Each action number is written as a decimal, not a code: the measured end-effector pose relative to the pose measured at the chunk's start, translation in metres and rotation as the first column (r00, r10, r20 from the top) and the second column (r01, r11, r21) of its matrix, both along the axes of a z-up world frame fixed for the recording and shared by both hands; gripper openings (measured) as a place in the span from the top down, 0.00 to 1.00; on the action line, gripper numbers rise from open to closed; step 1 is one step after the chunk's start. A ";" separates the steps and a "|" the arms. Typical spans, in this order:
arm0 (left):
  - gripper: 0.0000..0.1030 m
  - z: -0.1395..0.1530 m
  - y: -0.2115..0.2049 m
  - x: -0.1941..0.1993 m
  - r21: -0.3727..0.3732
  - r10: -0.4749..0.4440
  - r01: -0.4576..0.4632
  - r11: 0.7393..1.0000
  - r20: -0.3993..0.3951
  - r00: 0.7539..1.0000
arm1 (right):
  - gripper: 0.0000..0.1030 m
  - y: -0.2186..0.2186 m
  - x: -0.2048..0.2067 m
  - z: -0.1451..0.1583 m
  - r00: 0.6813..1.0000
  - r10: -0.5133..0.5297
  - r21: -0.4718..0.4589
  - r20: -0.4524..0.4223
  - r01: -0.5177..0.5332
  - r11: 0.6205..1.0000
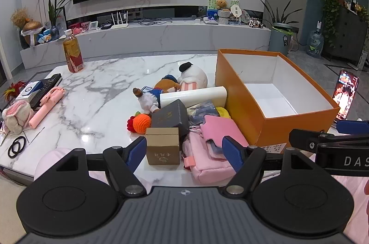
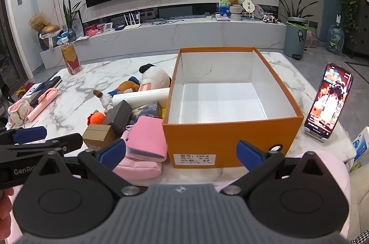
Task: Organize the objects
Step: 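Move the right gripper toward the pink wallet beside the orange box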
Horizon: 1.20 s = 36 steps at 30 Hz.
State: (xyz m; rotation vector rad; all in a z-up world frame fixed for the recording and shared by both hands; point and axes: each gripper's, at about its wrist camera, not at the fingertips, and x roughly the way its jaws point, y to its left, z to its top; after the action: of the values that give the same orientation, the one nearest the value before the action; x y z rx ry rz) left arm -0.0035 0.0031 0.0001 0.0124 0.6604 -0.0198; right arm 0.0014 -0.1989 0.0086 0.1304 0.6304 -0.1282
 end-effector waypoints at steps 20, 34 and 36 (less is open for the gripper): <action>0.37 -0.013 0.017 0.014 0.000 -0.055 0.055 0.998 -0.074 0.996 | 0.22 0.018 0.018 -0.012 0.999 0.023 -0.003 -0.042 -0.023 1.000; 0.67 -0.038 0.033 0.067 -0.143 -0.183 0.156 0.977 -0.203 0.962 | 0.70 0.052 0.083 -0.047 0.956 0.215 -0.059 -0.199 -0.230 0.971; 0.68 -0.042 0.036 0.075 -0.173 -0.196 0.158 0.972 -0.229 0.953 | 0.70 0.056 0.090 -0.051 0.947 0.239 -0.084 -0.213 -0.262 0.961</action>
State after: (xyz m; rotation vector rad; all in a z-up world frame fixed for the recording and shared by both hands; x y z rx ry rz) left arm 0.0715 0.0388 -0.0423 -0.0795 0.9026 -0.2490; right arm 0.0918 -0.1429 -0.0423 -0.0724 0.8347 0.0717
